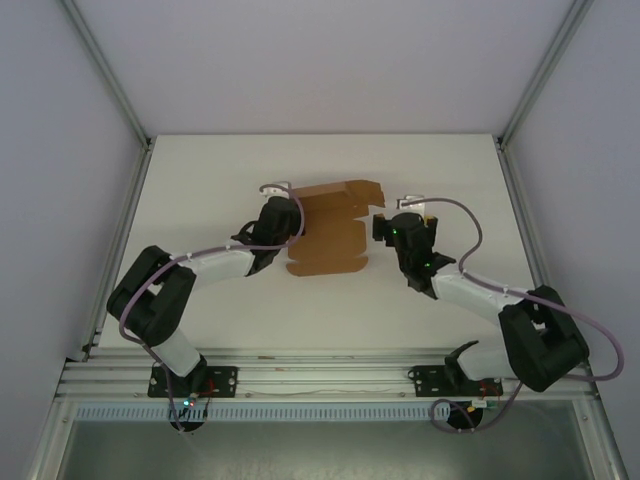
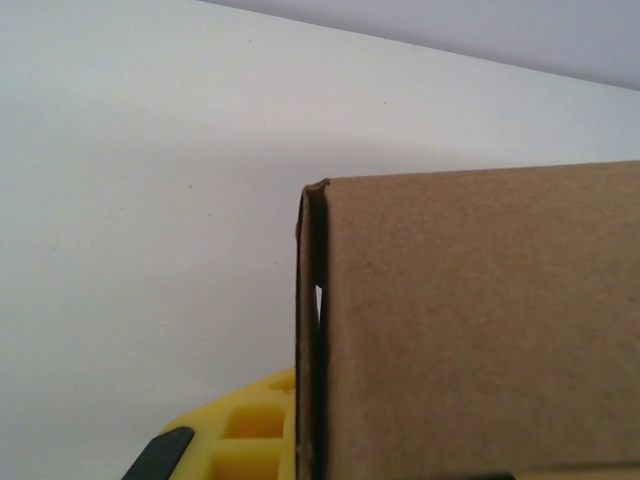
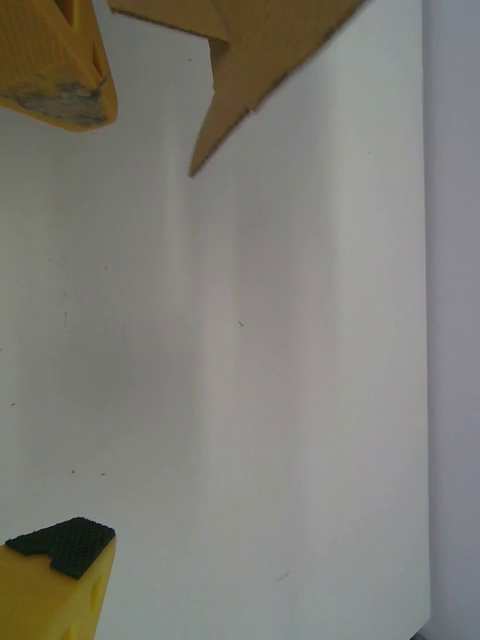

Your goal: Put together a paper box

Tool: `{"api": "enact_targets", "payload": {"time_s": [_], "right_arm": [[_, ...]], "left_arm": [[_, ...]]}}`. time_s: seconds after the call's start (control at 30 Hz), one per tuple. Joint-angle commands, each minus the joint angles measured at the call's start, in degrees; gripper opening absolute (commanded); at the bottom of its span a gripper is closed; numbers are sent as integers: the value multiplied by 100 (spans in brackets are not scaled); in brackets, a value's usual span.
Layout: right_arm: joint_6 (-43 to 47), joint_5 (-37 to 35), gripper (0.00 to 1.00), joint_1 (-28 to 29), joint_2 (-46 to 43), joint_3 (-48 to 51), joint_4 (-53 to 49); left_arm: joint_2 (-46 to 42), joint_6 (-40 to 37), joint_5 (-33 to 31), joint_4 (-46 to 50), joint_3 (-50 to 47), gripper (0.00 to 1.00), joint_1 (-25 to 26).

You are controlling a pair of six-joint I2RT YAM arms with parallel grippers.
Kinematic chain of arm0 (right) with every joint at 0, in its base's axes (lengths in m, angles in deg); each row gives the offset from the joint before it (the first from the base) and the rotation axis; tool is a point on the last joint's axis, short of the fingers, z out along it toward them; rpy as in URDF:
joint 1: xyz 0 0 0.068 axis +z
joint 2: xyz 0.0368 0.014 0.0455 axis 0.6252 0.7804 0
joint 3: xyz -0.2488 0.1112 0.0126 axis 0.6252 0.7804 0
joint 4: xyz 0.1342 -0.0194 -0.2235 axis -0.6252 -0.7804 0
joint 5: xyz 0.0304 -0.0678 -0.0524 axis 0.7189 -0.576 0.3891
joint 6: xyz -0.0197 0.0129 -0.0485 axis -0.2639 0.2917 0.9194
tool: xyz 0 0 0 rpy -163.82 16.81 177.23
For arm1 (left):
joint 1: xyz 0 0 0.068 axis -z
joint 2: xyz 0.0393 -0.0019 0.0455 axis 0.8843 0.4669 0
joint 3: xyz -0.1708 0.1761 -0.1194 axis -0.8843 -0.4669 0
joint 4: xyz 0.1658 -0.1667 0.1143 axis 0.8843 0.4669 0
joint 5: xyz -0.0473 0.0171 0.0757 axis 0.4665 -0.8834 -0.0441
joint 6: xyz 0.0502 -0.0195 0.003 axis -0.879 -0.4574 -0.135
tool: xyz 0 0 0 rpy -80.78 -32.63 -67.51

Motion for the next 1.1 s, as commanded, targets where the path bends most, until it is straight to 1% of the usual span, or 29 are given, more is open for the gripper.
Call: {"api": "enact_targets", "payload": {"time_s": [0.0,0.2,0.33,0.5,0.63,0.7,0.77,0.83,0.93,1.0,1.07], "right_arm": [[-115,-97,100,-69,220,-223,281],[112,182,100,-75,563,-539,586],[151,523,100,-73,658,-604,897],[125,1203,100,-75,807,-772,1002],[-136,1915,100,-58,1057,-909,1088],[-297,2112,100,-31,1206,-929,1231],[-392,2109,100,29,1338,-927,1374],[-295,1972,100,144,1443,-927,1447],[-165,1353,100,303,1492,-940,1448],[-270,898,100,304,1412,-896,1422],[-243,649,100,295,1248,-794,1384]], "left_arm": [[-249,20,28,65,66,0,26],[-356,56,126,26,7,0,22],[-363,35,181,5,37,0,26],[-300,163,262,-96,15,0,27],[-312,320,292,-188,-8,0,23],[-349,405,273,-239,-32,0,28],[-391,477,281,-297,-67,0,27],[-421,509,298,-347,-90,0,28],[-446,535,296,-332,-94,0,26],[-481,548,294,-319,-116,0,28],[-509,531,259,-306,-145,0,26]]}}
